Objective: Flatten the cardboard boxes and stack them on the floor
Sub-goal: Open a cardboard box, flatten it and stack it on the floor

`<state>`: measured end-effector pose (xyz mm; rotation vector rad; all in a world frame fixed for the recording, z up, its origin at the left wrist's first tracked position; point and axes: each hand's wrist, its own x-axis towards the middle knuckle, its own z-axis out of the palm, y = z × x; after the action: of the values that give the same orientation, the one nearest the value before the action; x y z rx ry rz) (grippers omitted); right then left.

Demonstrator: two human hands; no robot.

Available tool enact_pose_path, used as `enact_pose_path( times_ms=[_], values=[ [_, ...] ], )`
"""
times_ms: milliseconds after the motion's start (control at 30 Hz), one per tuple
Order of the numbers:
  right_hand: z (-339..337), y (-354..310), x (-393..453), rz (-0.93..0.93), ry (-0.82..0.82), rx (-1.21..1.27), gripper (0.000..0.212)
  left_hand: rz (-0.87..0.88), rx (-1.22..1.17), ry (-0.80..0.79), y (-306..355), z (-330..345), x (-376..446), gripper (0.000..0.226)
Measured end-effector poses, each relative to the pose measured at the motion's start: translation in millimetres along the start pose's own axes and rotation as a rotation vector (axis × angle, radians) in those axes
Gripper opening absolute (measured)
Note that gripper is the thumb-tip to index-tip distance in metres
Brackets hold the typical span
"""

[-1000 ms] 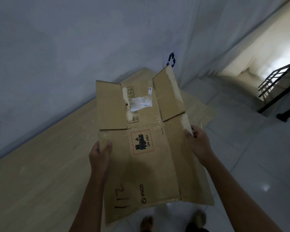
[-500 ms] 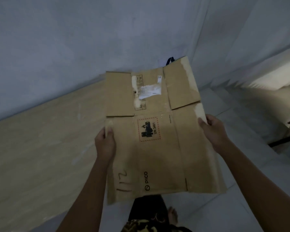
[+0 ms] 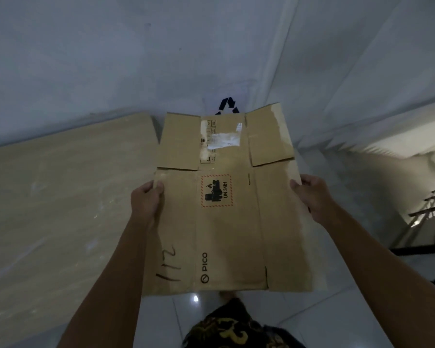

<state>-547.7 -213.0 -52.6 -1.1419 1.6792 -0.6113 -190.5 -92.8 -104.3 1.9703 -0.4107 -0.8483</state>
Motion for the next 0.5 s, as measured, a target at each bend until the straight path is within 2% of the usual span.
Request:
enact_pose_path(
  times_ms=[67,133,200,267,367,500],
  values=[
    [-18,-2,25,0.019,-0.033,-0.038,0.01,-0.026,0.052,0.008,8,24,2,0.021],
    [-33,-3,57,0.041,-0.06,-0.076,0.011,-0.068,0.091,0.035,16,50,9,0.038],
    [-42,-6,88,0.058,-0.107,-0.099,0.012,-0.094,0.101,0.062,23,75,17,0.045],
    [-47,-11,117,0.074,-0.174,-0.103,0.016,-0.136,0.117,0.1,30,97,24,0.044],
    [-49,-16,167,0.093,-0.281,-0.128,0.009,-0.231,0.102,0.159,35,134,33,0.04],
    [-42,-2,243,0.142,-0.393,-0.204,0.008,-0.328,0.104,0.226,10,181,54,0.038]
  ],
)
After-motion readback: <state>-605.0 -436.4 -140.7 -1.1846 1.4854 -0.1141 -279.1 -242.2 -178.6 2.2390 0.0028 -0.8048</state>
